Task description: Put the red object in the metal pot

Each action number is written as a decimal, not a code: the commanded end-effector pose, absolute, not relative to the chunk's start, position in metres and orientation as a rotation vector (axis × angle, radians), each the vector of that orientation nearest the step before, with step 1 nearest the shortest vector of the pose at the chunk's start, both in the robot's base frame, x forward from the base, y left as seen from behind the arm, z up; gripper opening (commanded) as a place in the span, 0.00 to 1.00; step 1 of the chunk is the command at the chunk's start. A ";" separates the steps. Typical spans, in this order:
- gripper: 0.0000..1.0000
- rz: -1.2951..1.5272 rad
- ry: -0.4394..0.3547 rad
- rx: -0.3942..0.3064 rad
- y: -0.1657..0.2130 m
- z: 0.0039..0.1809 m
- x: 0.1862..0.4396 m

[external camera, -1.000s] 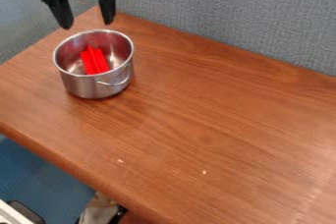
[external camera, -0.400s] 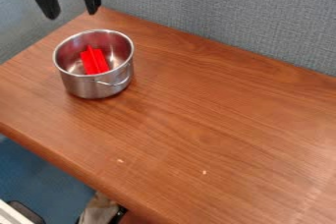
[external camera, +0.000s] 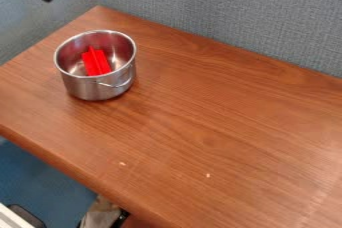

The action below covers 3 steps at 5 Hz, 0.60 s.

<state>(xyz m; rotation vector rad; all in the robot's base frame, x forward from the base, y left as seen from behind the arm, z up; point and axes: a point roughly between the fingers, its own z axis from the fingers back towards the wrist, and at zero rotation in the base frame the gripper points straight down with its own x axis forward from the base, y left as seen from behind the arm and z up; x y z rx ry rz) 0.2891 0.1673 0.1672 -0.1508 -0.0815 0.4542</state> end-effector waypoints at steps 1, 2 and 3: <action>0.00 0.453 -0.151 -0.093 0.173 0.163 0.298; 1.00 0.447 -0.163 -0.050 0.174 0.147 0.302; 1.00 0.450 -0.178 -0.009 0.176 0.131 0.307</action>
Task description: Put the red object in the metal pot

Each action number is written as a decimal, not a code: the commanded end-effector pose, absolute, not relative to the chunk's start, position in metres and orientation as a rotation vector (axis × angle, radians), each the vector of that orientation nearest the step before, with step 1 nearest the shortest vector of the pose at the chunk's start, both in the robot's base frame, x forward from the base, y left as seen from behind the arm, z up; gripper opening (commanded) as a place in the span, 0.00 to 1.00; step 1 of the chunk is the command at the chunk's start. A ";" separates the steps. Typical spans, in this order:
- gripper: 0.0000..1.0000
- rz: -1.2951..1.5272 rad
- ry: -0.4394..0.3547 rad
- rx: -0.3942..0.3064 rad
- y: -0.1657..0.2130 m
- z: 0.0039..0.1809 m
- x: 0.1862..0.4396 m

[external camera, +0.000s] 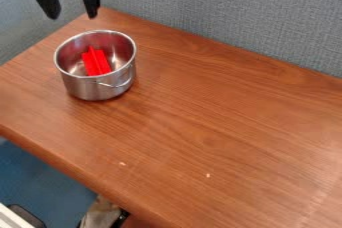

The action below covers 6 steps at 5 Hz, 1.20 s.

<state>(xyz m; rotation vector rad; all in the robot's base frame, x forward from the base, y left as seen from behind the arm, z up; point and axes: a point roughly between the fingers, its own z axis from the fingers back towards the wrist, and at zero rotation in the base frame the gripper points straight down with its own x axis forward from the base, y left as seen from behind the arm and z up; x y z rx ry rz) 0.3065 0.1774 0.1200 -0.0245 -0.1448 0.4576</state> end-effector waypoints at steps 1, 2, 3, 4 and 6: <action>1.00 0.495 -0.169 -0.004 0.163 0.142 0.307; 1.00 0.546 -0.154 -0.003 0.158 0.151 0.309; 1.00 0.566 -0.153 -0.030 0.156 0.161 0.317; 1.00 0.590 -0.170 -0.052 0.155 0.168 0.322; 1.00 0.554 -0.183 -0.018 0.156 0.185 0.328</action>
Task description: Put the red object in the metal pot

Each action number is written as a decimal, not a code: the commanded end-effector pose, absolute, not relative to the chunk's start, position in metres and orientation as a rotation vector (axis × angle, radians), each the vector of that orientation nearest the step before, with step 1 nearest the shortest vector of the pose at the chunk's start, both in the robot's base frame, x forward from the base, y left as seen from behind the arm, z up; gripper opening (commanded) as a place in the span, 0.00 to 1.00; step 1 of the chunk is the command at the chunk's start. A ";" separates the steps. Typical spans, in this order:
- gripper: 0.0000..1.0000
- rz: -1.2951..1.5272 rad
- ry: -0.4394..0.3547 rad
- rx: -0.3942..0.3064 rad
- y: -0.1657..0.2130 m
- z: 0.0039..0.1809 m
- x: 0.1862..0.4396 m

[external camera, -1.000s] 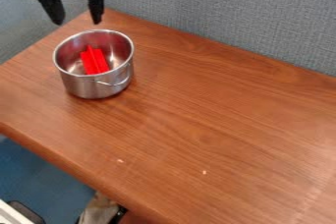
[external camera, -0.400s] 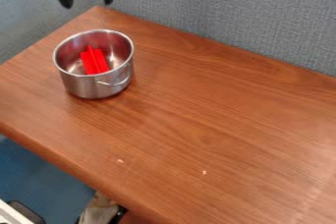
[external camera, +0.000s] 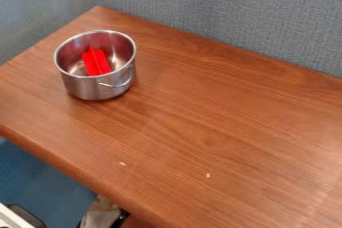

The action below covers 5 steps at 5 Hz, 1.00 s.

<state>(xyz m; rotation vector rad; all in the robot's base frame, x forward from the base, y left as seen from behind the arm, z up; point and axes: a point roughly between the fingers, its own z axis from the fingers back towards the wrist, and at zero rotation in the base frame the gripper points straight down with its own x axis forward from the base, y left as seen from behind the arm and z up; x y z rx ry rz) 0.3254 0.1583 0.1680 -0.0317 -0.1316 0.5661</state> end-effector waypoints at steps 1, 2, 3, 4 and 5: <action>1.00 0.530 -0.182 0.001 0.155 0.186 0.329; 1.00 0.517 -0.160 0.018 0.164 0.171 0.320; 1.00 0.515 -0.136 0.037 0.174 0.154 0.309; 1.00 0.575 -0.117 0.032 0.159 0.144 0.311; 1.00 0.611 -0.113 0.028 0.145 0.138 0.318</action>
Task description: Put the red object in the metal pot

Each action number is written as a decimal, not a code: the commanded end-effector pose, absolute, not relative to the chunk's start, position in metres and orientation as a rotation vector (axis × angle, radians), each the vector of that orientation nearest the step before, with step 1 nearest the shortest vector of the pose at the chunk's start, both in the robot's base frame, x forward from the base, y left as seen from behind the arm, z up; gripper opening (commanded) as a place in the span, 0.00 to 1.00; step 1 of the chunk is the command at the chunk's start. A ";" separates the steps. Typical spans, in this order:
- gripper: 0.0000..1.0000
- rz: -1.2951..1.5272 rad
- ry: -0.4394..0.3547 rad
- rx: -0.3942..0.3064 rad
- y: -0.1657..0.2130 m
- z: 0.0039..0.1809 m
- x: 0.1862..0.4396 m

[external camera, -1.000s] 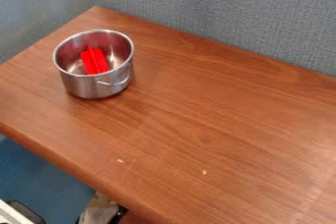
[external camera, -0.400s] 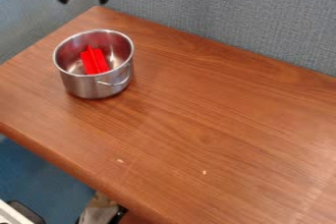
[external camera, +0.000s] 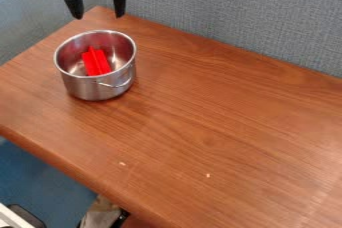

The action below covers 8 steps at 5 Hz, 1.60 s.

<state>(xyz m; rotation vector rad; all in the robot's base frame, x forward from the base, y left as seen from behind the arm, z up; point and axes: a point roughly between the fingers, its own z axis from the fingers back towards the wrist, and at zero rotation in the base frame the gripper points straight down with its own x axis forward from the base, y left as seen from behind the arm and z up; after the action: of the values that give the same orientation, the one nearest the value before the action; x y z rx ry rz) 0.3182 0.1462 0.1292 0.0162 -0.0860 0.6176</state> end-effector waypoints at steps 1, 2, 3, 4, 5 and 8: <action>1.00 0.616 -0.116 0.000 0.152 0.120 0.323; 1.00 0.609 -0.134 -0.019 0.162 0.108 0.325; 1.00 0.558 -0.151 -0.020 0.159 0.133 0.302; 1.00 0.511 -0.164 -0.034 0.154 0.160 0.284; 1.00 0.454 -0.191 -0.048 0.147 0.180 0.274; 1.00 0.621 -0.182 -0.011 0.147 0.147 0.315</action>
<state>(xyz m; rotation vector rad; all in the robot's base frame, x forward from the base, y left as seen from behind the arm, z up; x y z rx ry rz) 0.3111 0.1481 0.1317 -0.0228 -0.1330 0.6296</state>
